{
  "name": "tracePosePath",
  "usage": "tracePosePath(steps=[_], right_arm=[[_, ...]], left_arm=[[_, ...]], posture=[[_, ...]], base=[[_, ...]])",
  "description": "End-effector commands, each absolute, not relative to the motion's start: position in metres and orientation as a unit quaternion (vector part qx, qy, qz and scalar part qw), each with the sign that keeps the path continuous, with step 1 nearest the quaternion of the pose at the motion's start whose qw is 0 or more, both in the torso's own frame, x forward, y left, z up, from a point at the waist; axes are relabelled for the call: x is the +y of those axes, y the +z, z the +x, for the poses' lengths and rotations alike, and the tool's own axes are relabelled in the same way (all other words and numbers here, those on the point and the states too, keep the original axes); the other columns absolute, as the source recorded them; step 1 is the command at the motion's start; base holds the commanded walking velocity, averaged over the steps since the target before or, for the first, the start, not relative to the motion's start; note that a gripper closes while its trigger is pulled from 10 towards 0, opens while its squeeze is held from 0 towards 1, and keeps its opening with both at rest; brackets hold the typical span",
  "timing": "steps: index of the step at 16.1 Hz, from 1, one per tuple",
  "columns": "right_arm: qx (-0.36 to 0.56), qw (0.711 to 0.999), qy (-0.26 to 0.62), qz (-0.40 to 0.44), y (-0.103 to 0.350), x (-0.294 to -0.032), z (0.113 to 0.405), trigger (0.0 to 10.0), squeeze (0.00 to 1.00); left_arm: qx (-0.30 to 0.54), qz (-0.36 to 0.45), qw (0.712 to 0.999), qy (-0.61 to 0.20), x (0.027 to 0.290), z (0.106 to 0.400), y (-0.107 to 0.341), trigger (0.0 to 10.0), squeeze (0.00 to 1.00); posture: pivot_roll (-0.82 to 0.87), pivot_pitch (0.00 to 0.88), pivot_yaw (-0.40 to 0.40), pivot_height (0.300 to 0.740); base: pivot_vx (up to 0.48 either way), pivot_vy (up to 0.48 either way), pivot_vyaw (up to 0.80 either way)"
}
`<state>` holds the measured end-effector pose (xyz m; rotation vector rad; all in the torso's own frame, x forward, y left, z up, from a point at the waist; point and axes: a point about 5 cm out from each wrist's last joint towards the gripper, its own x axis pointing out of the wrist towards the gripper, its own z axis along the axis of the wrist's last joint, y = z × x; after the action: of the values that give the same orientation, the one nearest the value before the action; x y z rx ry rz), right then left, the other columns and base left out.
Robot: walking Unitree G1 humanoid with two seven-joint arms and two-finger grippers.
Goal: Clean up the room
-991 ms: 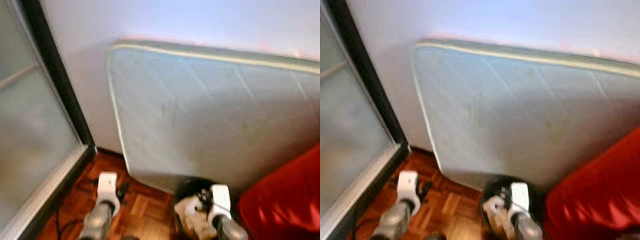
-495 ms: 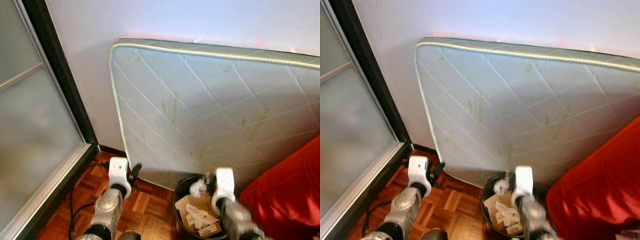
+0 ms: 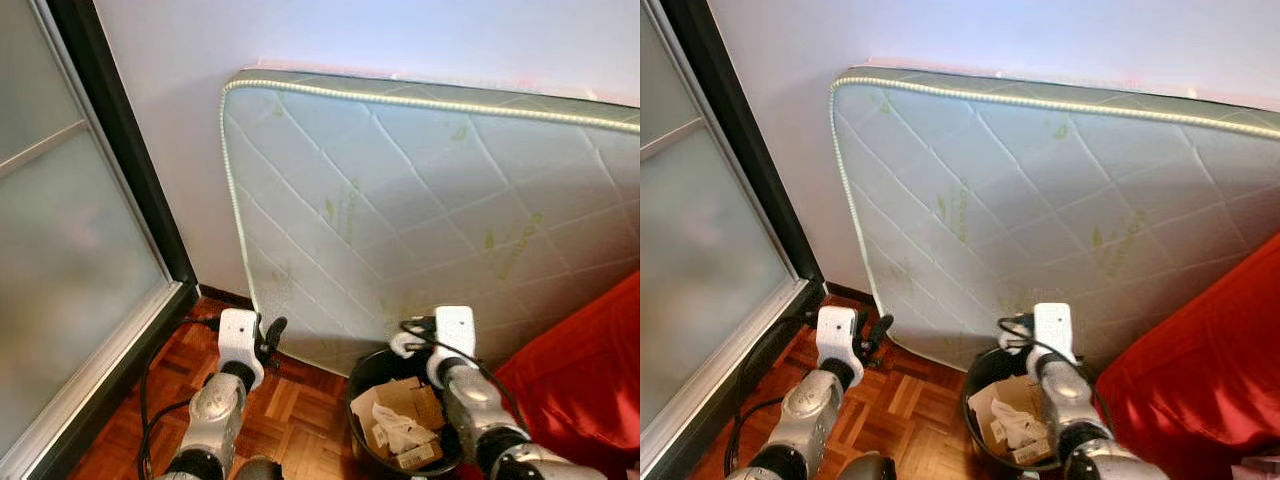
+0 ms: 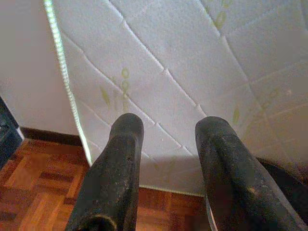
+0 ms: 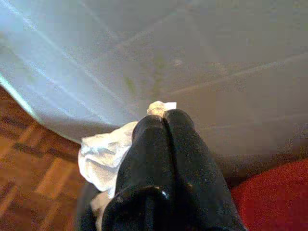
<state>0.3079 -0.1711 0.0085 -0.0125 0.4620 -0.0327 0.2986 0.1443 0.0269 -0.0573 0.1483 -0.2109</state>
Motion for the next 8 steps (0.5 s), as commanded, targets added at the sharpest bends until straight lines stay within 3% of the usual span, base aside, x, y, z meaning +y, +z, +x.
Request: tracePosePath(steps=[1, 4, 8], right_arm=[[0.216, 0.976, -0.029, -0.021, 0.014, -0.177, 0.312, 10.0, 0.00], [0.221, 0.973, -0.063, -0.025, 0.013, -0.198, 0.307, 10.0, 0.00], [0.224, 0.971, -0.067, -0.047, 0.009, -0.199, 0.303, 10.0, 0.00]], left_arm=[[0.060, -0.028, 0.992, -0.106, 0.147, 0.300, 0.031, 10.0, 0.00], [0.056, -0.025, 0.993, -0.106, 0.149, 0.300, 0.033, 10.0, 0.00], [0.056, -0.025, 0.992, -0.110, 0.146, 0.299, 0.033, 10.0, 0.00]], posture=[[0.12, 0.032, -0.024, 0.652], [0.12, 0.041, -0.026, 0.652], [0.12, 0.047, -0.018, 0.652]], base=[[0.000, 0.000, 0.00], [0.000, 0.000, 0.00], [0.000, 0.000, 0.00]])
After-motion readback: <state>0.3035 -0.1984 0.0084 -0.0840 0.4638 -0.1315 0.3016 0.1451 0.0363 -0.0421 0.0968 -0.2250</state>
